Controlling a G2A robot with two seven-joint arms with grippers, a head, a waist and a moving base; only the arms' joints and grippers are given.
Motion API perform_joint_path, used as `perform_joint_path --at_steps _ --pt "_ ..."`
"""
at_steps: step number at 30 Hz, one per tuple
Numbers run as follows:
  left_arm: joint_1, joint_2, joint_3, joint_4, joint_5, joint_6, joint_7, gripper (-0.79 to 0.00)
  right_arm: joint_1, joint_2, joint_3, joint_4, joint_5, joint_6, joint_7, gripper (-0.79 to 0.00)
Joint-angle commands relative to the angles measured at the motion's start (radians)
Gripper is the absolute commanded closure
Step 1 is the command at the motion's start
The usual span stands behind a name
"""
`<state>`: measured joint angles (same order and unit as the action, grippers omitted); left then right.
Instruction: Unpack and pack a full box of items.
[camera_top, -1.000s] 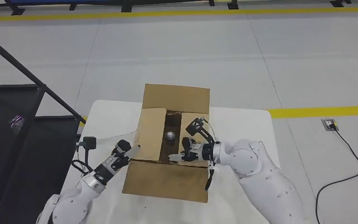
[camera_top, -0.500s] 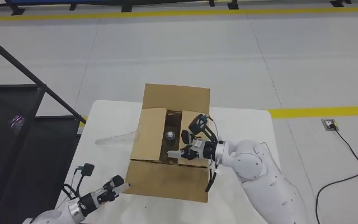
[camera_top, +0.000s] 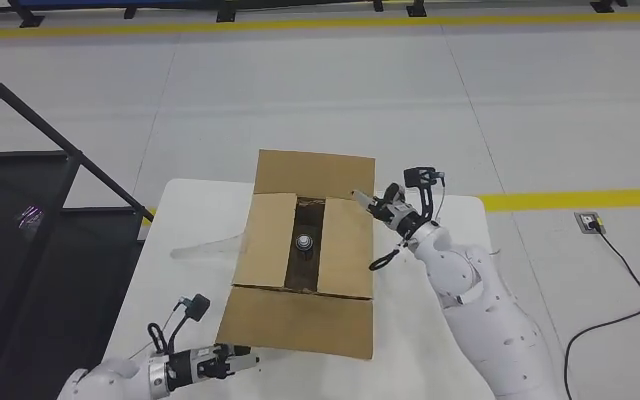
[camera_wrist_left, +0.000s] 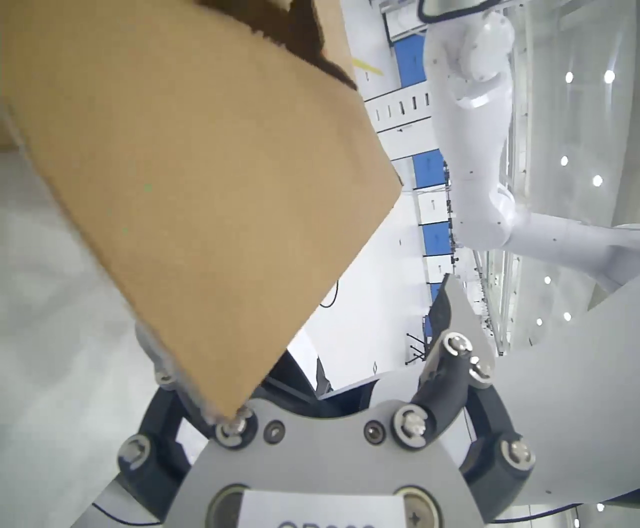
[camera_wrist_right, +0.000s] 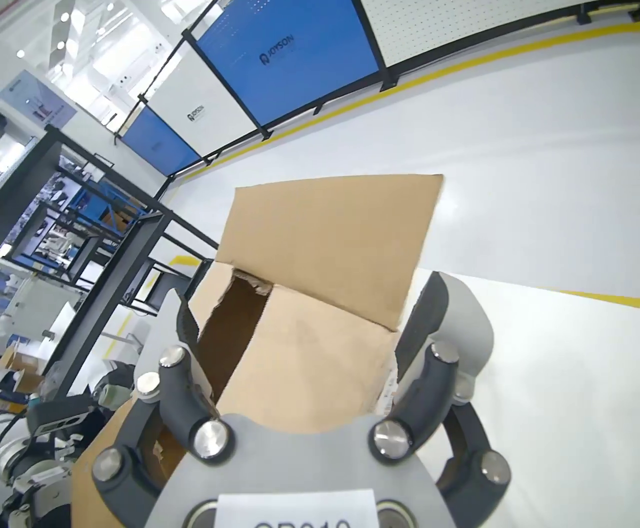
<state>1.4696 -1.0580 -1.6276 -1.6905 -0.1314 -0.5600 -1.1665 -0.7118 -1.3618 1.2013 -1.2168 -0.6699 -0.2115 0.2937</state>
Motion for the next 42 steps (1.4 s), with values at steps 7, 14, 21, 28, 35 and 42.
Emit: perform_joint_path --at_steps 7,14,21,28,35,42 --pt "-0.029 0.0 0.01 -0.017 -0.085 -0.009 0.112 -0.785 0.086 -0.018 -0.037 0.164 0.04 -0.063 -0.048 -0.785" --pt "-0.071 -0.003 0.047 -0.025 -0.098 -0.008 0.196 -0.785 0.08 -0.018 -0.039 0.16 0.04 -0.062 -0.045 -0.785" --pt "-0.122 -0.006 0.085 -0.018 -0.108 0.017 0.25 -0.785 0.159 -0.042 -0.081 0.275 0.033 0.014 -0.093 -0.785" --pt "-0.149 -0.008 0.114 -0.009 -0.091 0.042 0.304 -0.785 0.302 -0.088 -0.134 0.525 0.137 -0.08 -0.104 -0.785" --pt "-0.162 -0.01 0.139 -0.003 -0.062 0.068 0.354 -0.785 0.4 -0.124 -0.145 0.706 0.274 -0.259 -0.043 -0.785" --pt "-0.187 -0.014 0.171 -0.01 0.057 0.156 0.462 -0.785 0.43 -0.115 -0.078 0.788 0.451 -0.489 0.069 -0.785"
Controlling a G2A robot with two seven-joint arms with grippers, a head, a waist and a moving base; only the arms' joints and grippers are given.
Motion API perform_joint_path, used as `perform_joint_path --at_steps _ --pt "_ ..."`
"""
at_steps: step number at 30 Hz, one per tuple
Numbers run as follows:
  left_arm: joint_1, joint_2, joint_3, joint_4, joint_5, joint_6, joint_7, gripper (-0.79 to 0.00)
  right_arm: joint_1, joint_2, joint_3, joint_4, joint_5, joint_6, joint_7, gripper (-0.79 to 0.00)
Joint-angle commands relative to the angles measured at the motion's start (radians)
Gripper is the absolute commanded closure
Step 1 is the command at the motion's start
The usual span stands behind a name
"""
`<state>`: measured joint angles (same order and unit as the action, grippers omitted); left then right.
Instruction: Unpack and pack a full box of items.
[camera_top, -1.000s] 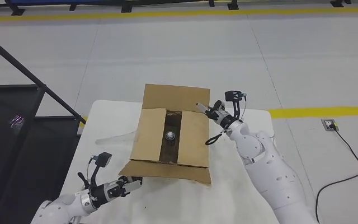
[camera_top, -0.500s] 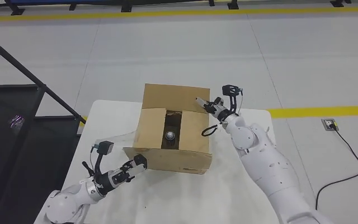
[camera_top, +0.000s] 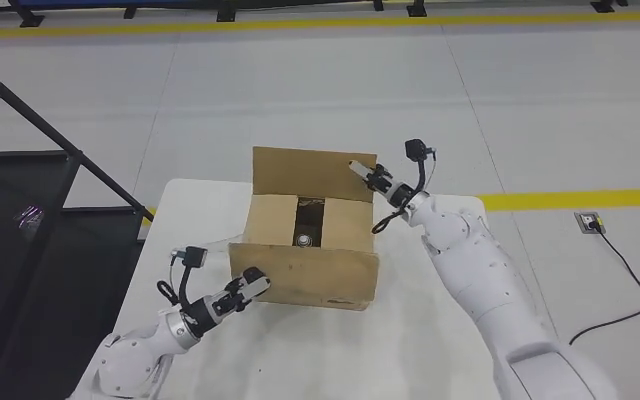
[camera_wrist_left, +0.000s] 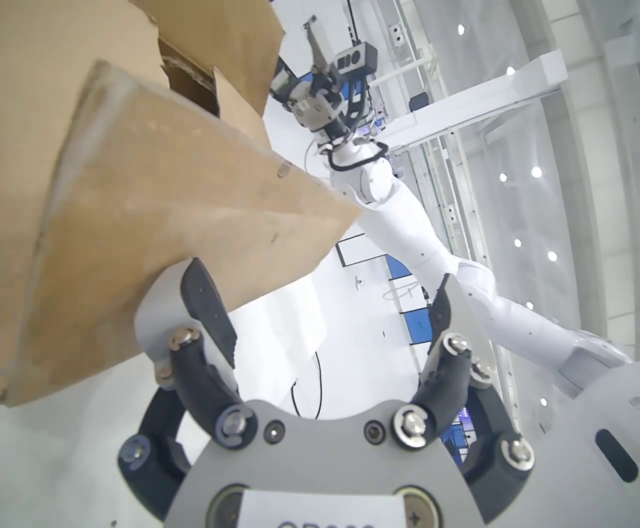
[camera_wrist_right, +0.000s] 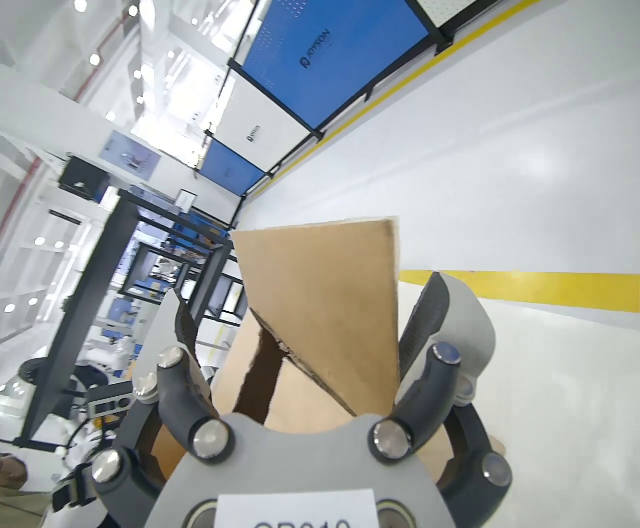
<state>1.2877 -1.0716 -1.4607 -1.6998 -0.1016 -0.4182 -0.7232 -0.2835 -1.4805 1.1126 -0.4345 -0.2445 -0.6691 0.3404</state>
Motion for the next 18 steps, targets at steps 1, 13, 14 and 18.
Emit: perform_joint_path --at_steps 1,13,14,18 --pt "-0.01 -0.001 0.01 -0.003 0.054 0.028 0.035 -0.785 0.001 0.007 0.02 0.009 0.043 -0.056 0.046 -0.785" --pt "-0.1 -0.013 0.108 0.002 0.19 0.113 0.099 -0.785 -0.076 0.067 0.12 -0.145 0.339 -0.211 0.498 -0.785" --pt "-0.11 -0.015 0.116 0.006 0.199 0.119 0.102 -0.785 -0.088 0.073 0.126 -0.172 0.355 -0.202 0.531 -0.785" --pt "-0.15 -0.021 0.154 0.024 0.229 0.143 0.117 -0.785 -0.143 0.097 0.147 -0.29 0.397 -0.115 0.652 -0.785"
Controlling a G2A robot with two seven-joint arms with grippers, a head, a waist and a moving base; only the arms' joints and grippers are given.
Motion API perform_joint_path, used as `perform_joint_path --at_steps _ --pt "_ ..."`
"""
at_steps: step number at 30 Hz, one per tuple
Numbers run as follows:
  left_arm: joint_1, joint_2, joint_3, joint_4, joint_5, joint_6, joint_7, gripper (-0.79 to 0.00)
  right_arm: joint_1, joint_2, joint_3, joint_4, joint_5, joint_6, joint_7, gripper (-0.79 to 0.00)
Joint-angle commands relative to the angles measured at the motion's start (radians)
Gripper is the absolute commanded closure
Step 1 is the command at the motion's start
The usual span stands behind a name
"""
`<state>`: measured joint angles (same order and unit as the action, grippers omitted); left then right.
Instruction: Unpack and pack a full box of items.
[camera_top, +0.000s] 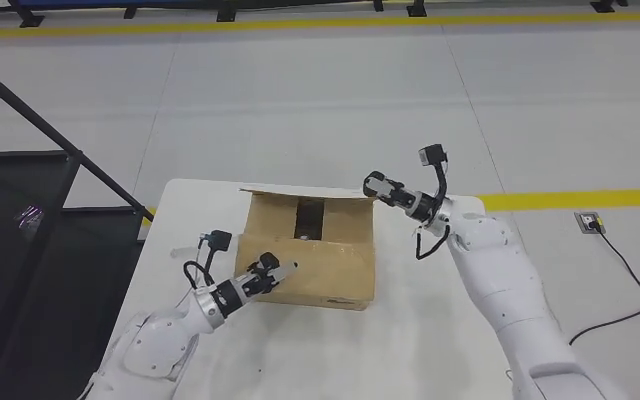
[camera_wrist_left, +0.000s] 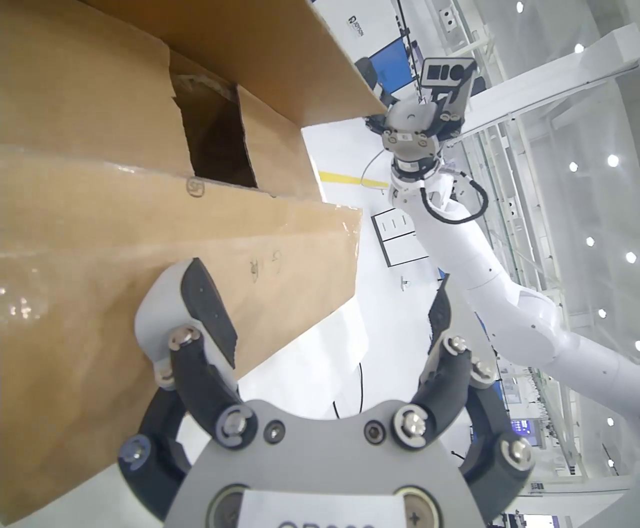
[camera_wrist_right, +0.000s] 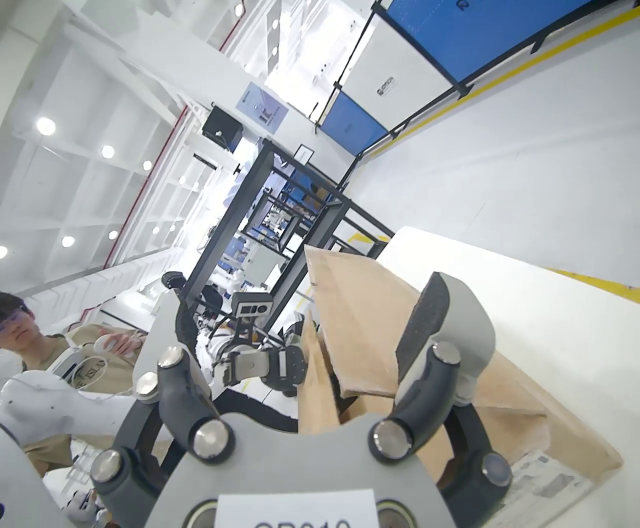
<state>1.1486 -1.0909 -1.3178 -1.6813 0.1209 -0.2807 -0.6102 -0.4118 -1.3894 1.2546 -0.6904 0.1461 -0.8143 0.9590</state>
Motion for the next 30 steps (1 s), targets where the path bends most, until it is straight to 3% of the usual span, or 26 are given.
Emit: perform_joint_path --at_steps 1,13,22,30 --pt "-0.021 -0.004 0.02 0.013 0.012 0.011 0.008 -0.785 -0.028 0.012 0.008 -0.065 0.005 0.064 0.059 -0.785" --pt "-0.111 -0.024 0.109 0.083 0.08 0.042 0.065 -0.785 -0.213 0.05 0.014 -0.4 -0.119 0.456 0.002 -0.785" --pt "-0.114 -0.029 0.117 0.089 0.09 0.032 0.094 -0.785 -0.298 0.065 0.01 -0.498 -0.107 0.503 0.042 -0.785" --pt "-0.116 -0.034 0.121 0.084 0.091 0.025 0.111 -0.785 -0.331 0.075 0.009 -0.505 -0.107 0.524 0.021 -0.785"
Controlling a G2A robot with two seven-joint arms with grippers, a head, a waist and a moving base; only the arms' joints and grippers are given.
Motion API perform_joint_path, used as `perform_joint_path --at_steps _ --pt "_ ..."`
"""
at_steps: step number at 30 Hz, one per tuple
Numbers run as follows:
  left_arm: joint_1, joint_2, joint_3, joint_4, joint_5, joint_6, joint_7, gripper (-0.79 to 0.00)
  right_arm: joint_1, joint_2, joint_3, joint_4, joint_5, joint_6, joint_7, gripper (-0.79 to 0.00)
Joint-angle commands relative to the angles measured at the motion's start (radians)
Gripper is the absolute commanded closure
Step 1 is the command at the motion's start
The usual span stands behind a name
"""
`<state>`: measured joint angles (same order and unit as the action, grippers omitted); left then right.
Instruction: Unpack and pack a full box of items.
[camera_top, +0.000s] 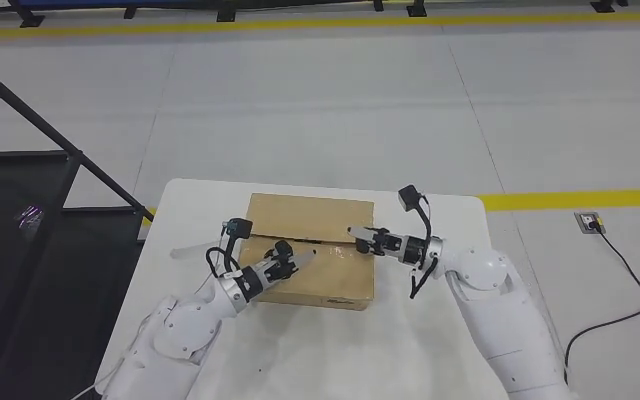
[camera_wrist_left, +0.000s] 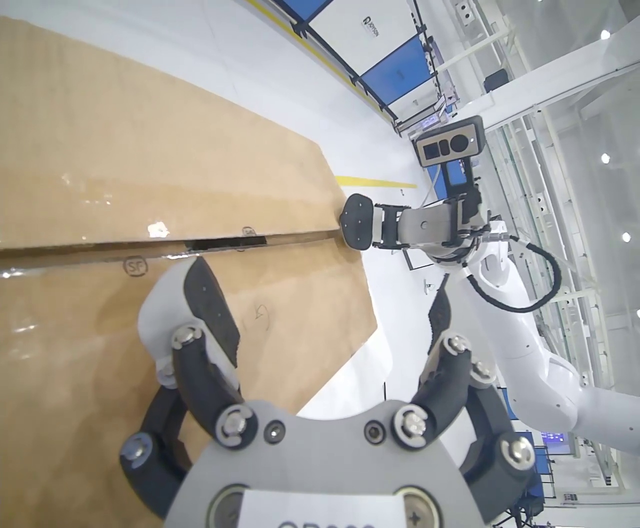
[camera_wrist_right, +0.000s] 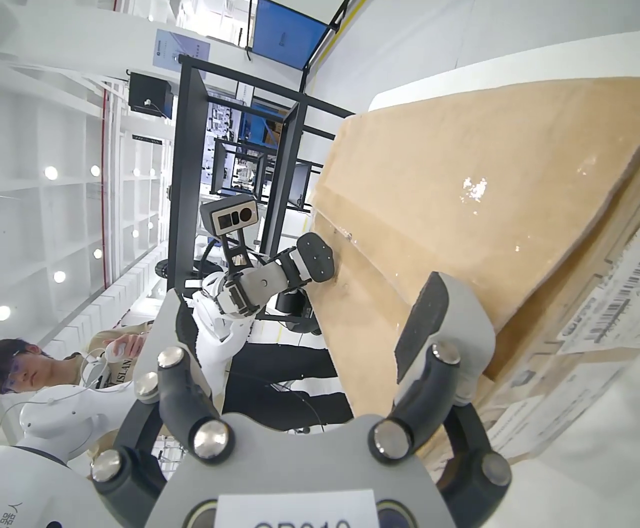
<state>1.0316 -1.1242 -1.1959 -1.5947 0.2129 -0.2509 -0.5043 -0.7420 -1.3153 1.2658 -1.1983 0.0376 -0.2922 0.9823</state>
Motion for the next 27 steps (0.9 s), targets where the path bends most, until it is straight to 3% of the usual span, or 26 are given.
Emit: perform_joint_path --at_steps 1,12,22,27 --pt "0.003 -0.001 -0.002 -0.005 0.0 -0.011 0.011 -0.785 -0.002 0.001 -0.004 0.006 0.004 0.002 -0.004 -0.785" --pt "0.063 0.006 -0.064 -0.095 -0.008 -0.038 0.048 -0.785 0.0 0.004 -0.012 0.032 0.022 -0.013 -0.017 -0.785" --pt "0.164 0.025 -0.211 -0.197 -0.11 -0.044 0.014 -0.785 0.0 0.004 -0.012 0.032 0.022 -0.013 -0.017 -0.785" --pt "0.164 0.025 -0.211 -0.197 -0.11 -0.044 0.014 -0.785 0.0 0.004 -0.012 0.032 0.022 -0.013 -0.017 -0.785"
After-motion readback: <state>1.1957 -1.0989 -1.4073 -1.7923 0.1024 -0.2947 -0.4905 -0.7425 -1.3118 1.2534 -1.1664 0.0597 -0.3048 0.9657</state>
